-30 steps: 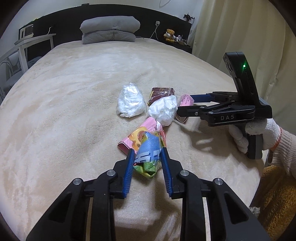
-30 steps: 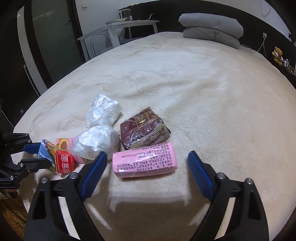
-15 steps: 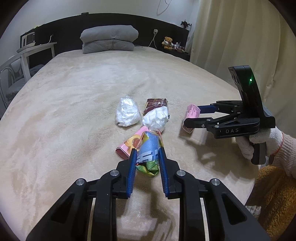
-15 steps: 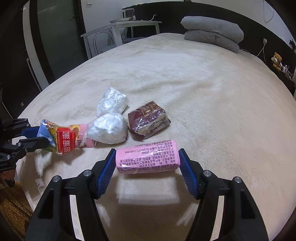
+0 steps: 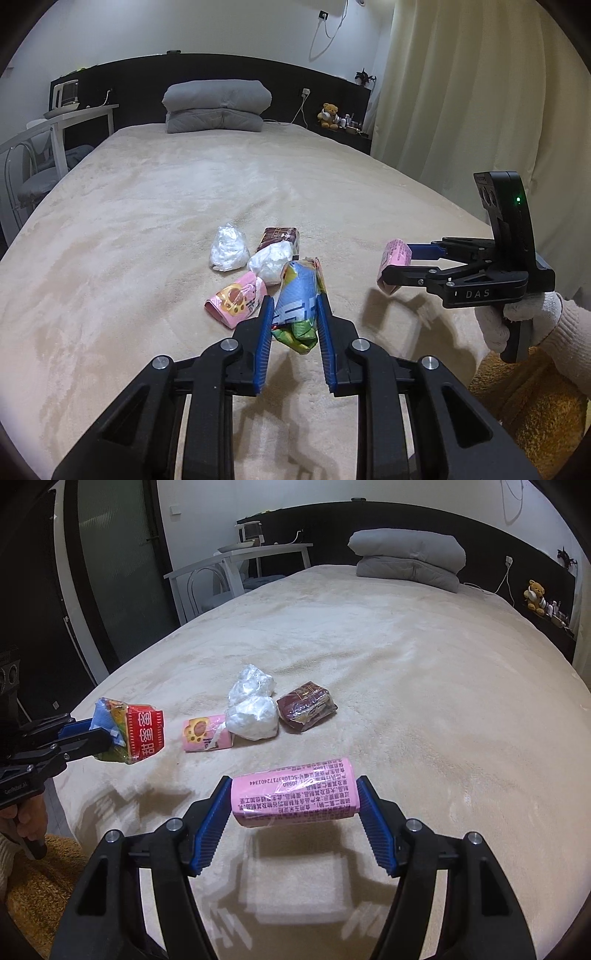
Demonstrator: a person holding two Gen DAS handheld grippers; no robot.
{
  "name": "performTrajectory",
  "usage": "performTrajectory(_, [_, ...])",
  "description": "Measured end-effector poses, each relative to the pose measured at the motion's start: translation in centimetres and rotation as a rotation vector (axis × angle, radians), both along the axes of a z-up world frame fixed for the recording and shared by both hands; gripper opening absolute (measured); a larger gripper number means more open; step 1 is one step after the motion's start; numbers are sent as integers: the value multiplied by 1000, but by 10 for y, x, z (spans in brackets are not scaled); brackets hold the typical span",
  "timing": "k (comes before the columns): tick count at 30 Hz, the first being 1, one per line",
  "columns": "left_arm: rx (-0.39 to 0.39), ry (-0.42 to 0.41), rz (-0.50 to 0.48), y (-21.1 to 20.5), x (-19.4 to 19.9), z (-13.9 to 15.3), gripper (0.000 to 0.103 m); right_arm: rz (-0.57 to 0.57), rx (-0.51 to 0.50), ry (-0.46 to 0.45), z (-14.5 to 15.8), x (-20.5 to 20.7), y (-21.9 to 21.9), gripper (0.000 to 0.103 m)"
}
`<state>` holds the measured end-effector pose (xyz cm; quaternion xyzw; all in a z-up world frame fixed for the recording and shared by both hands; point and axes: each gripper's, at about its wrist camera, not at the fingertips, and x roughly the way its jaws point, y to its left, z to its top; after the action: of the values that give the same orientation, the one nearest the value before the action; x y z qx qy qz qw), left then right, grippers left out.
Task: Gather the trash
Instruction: 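Carry the snack wrapper and pink packet down toward the clear bin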
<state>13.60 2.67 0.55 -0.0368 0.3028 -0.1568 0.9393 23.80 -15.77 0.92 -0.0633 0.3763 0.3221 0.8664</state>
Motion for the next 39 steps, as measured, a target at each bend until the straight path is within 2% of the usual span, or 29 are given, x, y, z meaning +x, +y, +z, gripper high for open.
performTrajectory(10, [-23,-39,0,-23,-35,8,22,-44,60,-17,11,-46,-28,67])
performTrajectory(17, [-69,-59,2,-37,-70,7,22,-52,110,-13,14,-86,-42,67])
performTrajectory(30, [-124,-86,-1,-58,-134,-1,22,-62,150,3,2,-155,-65,67])
performTrajectory(39, [-135,-65,-10,-68,-154,-14,22,-68,166,30,-7,-182,-75,67])
